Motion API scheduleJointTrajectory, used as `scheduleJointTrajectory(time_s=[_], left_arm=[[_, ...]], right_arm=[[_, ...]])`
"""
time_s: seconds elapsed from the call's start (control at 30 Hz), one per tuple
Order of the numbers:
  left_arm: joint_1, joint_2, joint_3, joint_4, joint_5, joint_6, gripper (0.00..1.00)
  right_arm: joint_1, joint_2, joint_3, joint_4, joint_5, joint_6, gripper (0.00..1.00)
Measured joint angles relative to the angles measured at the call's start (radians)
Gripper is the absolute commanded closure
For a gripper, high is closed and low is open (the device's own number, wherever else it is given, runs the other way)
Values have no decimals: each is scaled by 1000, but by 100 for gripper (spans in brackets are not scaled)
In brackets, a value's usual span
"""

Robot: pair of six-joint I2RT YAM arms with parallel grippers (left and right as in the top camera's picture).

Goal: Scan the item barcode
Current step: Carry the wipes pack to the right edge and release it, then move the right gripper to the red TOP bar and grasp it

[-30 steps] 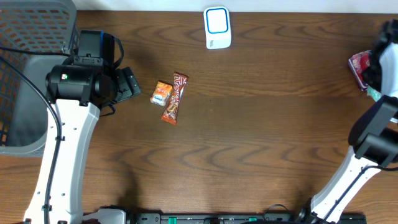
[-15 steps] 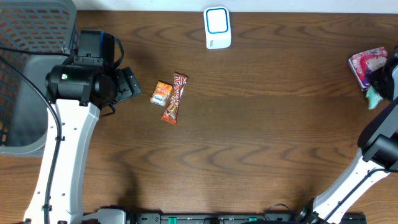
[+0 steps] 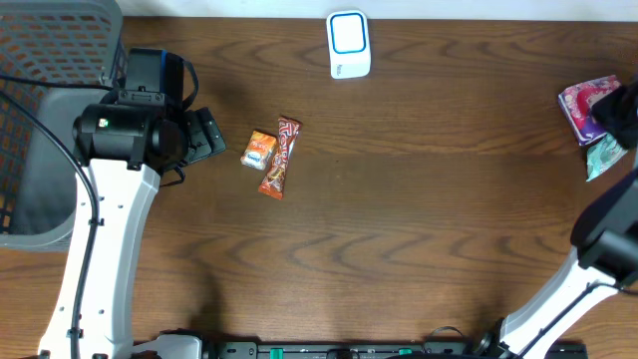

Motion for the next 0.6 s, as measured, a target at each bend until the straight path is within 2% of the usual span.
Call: scheduleJointTrajectory(time_s=[0.23,0.43,0.6], left_arm=[[0,0,0,1,0,0,2],[0,0,0,1,0,0,2],[0,0,0,1,0,0,2]], right_arm=[[106,-138,37,32,-280,-75,53],[273,-113,37,-5,-435,-103,50],[441,-74,37,-2,-476,-122,53]])
